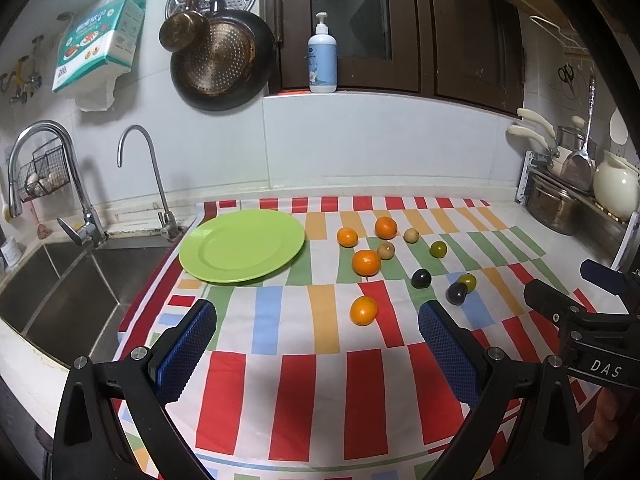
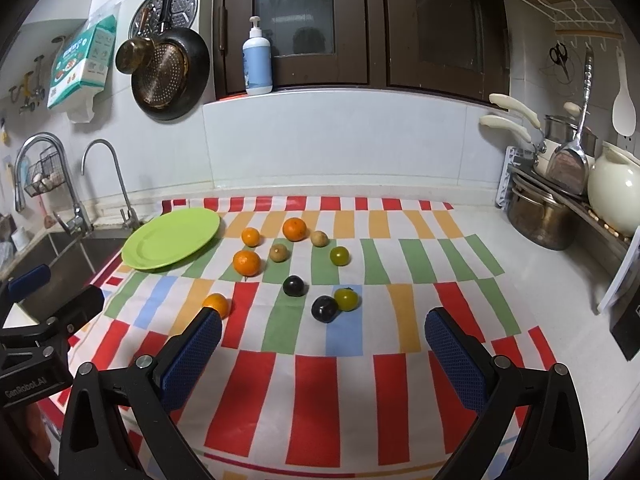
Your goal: Organize fruits
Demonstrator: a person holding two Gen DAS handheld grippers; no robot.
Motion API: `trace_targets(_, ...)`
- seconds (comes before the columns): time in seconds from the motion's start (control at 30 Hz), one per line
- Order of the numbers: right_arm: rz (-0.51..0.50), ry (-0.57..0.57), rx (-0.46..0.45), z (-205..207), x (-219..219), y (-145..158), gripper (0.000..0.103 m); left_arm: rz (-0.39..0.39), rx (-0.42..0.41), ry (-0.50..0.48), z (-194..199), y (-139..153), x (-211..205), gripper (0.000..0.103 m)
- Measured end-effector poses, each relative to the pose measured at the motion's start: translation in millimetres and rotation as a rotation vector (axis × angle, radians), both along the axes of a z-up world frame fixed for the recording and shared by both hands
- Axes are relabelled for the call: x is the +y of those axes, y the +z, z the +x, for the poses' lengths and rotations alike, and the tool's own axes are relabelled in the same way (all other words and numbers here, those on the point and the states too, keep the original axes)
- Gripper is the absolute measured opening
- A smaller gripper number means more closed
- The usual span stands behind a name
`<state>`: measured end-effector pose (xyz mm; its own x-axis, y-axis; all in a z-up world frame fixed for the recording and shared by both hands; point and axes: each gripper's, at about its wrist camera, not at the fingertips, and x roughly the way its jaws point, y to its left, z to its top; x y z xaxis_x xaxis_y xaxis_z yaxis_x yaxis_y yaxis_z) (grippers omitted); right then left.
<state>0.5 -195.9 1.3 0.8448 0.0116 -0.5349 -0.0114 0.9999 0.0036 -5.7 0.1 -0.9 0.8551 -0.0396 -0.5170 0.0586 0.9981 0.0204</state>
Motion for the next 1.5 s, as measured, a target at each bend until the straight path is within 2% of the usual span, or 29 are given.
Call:
trace_targets(0.17,-0.017,0.000,0.018,6.2,2.5,-3.7,0.102,-0.006,0.005,-0.021,7.7,-5.3,0.8,0.103)
trace_targets(0.4,-0.008,-0.007,0.029,21.0,4.4,-8.2,0.102,0.025,0.001,-0.063,23.4,-8.2,-3.1,0.102)
trace_targets(0.6,-0.010,0.004,0.053,43.1,9.0,-14.5,0.097,0.048,0.021,-0.103,45.7,-14.9,-6.7,0.096)
trace_targets(0.77,-0.015,0.011,0.096,64.9,10.7,-24.7,0.089,0.051,0.060,-0.146,66.7,-27.1,-11.4,0.085)
trace_targets(1.13,0.010,0.029,0.240,108.7,9.0,-62.5,0.068,0.035,0.206,-0.229,110.6,-65.1,-24.1,0.065)
trace_targets(1.5,0.046,0.025,0.348,128.0,4.3,-88.1,0.051,0.033,0.312,-0.287,129.3,-88.7,-34.8,0.046)
